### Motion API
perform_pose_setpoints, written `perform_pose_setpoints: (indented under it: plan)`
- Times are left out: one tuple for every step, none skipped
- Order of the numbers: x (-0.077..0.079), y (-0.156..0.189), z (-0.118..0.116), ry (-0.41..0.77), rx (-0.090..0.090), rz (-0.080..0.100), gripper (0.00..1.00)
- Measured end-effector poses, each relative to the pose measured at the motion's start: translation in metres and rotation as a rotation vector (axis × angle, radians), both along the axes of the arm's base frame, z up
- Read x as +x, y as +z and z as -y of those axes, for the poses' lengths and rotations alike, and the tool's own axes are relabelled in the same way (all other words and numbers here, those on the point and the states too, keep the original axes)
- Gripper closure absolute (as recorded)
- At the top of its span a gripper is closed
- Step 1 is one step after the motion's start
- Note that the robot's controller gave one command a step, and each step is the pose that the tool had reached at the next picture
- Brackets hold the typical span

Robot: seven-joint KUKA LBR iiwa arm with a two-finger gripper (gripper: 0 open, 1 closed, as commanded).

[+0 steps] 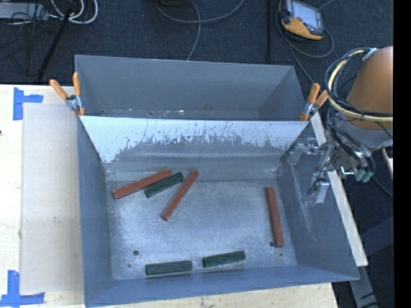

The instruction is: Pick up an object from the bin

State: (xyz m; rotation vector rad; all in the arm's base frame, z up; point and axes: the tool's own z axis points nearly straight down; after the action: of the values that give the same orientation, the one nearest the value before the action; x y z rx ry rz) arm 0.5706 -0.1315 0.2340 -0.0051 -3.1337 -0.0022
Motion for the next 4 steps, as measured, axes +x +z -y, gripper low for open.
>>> perform_pose_setpoints:
  plan:
    - [-0.021,-0.161,0.001,0.281,0.003,0.001,0.00]
    - [-0.008,-0.164,-0.022,0.863,0.003,0.007,0.00]
    - [-0.007,-0.162,-0.021,0.861,0.003,0.005,1.00]
    - [-0.082,-0.103,0.006,1.378,0.006,0.005,1.00]
